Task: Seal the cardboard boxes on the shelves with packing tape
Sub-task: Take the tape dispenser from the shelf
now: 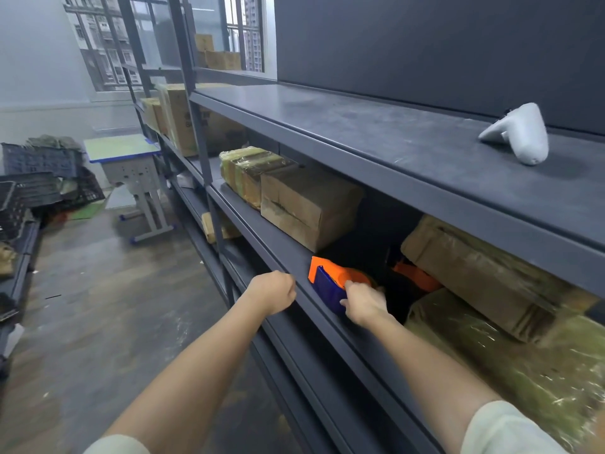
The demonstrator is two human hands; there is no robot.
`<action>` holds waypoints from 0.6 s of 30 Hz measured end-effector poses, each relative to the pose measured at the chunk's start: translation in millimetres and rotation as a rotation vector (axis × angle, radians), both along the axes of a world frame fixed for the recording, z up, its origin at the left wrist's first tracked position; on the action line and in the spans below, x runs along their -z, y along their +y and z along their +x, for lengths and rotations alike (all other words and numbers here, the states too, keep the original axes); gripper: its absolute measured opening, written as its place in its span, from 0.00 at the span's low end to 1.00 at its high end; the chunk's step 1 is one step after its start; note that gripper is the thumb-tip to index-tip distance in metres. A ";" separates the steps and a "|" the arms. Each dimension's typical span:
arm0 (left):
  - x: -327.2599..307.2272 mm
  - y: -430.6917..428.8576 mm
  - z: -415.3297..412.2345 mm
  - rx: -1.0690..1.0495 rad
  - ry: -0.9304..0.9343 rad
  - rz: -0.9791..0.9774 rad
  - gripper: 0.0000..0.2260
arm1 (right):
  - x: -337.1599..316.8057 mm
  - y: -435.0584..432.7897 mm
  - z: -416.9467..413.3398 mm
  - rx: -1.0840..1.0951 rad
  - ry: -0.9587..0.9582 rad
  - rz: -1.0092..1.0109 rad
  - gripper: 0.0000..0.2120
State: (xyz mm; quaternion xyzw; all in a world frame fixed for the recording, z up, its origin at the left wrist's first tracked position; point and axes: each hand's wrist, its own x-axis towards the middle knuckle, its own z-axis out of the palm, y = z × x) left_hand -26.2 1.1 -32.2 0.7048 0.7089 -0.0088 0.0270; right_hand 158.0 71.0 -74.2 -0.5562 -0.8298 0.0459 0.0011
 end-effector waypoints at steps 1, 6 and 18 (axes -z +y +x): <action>-1.3 -2.8 -0.9 -0.010 -0.001 0.007 0.13 | -3.0 -2.6 -2.4 -0.012 0.006 0.008 0.11; -12.2 -23.3 -10.6 -0.090 0.027 0.027 0.13 | -23.8 -16.5 -25.5 -0.101 0.036 0.056 0.12; -32.1 -144.5 -94.4 -0.514 -0.031 0.101 0.12 | -72.4 -93.5 -139.4 -0.449 0.270 -0.038 0.06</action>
